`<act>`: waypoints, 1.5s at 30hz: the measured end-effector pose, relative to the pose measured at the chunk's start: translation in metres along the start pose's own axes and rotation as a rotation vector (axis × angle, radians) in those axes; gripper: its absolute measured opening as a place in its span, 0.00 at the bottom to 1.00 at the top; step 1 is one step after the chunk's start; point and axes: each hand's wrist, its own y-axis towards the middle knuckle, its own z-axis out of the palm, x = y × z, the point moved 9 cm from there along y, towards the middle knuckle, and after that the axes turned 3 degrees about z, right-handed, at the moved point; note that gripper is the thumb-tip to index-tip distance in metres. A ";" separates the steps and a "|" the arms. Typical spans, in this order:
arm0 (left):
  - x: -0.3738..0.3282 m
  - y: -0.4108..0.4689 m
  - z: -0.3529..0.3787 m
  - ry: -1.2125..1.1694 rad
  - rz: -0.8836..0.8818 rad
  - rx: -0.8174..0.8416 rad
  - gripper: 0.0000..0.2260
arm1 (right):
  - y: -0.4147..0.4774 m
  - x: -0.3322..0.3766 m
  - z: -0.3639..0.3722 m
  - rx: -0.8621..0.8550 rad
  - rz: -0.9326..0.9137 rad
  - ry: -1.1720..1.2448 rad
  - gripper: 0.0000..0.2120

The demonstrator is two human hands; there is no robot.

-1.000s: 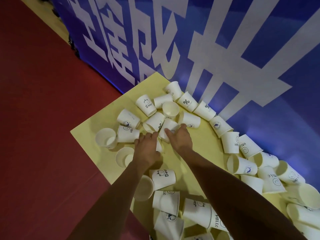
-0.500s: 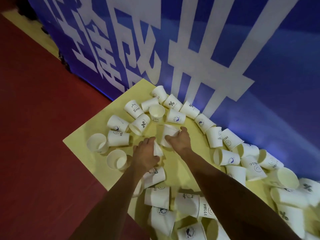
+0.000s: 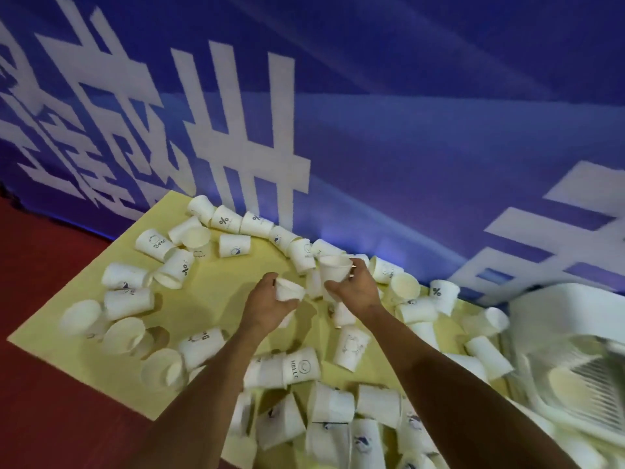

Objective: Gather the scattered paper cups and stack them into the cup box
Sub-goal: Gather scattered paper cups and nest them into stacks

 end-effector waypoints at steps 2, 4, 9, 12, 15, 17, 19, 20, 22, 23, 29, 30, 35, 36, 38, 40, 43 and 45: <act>-0.032 -0.008 0.027 -0.019 0.042 0.038 0.32 | -0.013 -0.015 -0.049 -0.060 -0.021 0.006 0.31; -0.067 -0.018 0.059 -0.032 0.091 0.087 0.32 | -0.030 -0.036 -0.101 -0.126 -0.016 0.027 0.31; -0.145 -0.050 0.148 -0.027 0.195 0.212 0.34 | -0.082 -0.100 -0.218 -0.337 -0.004 0.056 0.35; -0.182 -0.073 0.199 -0.002 0.244 0.281 0.34 | -0.116 -0.143 -0.275 -0.434 0.031 0.066 0.35; -0.213 -0.098 0.249 -0.003 0.294 0.352 0.32 | -0.143 -0.185 -0.326 -0.534 0.067 0.048 0.40; -0.225 -0.113 0.276 0.011 0.317 0.388 0.33 | -0.155 -0.207 -0.350 -0.587 0.095 0.046 0.41; -0.235 -0.127 0.299 0.043 0.335 0.421 0.33 | -0.162 -0.224 -0.369 -0.631 0.113 0.042 0.40; -0.237 -0.132 0.307 0.059 0.338 0.432 0.33 | -0.163 -0.231 -0.376 -0.640 0.119 0.038 0.39; -0.239 -0.139 0.319 0.073 0.343 0.455 0.32 | -0.159 -0.240 -0.382 -0.629 0.123 0.006 0.39; -0.238 -0.141 0.324 0.077 0.342 0.466 0.33 | -0.157 -0.243 -0.384 -0.614 0.122 -0.011 0.39; -0.215 -0.125 0.327 0.034 0.243 0.461 0.31 | -0.132 -0.261 -0.380 -0.611 0.113 0.008 0.36; -0.213 -0.122 0.326 0.035 0.237 0.456 0.31 | -0.128 -0.263 -0.379 -0.613 0.115 0.011 0.35; -0.210 -0.115 0.329 0.025 0.227 0.438 0.31 | -0.122 -0.273 -0.372 -0.608 0.138 -0.011 0.34; -0.211 -0.115 0.330 0.026 0.227 0.439 0.31 | -0.122 -0.276 -0.372 -0.609 0.147 -0.014 0.33; -0.213 -0.116 0.333 0.026 0.227 0.444 0.31 | -0.123 -0.279 -0.371 -0.585 0.176 -0.041 0.36; -0.216 -0.117 0.334 0.022 0.226 0.451 0.32 | -0.125 -0.278 -0.372 -0.568 0.195 -0.072 0.41; -0.223 -0.119 0.332 0.017 0.232 0.458 0.32 | -0.130 -0.261 -0.375 -0.597 0.124 -0.068 0.38; -0.230 -0.121 0.330 0.006 0.245 0.449 0.32 | -0.128 -0.247 -0.366 -0.530 0.076 0.012 0.35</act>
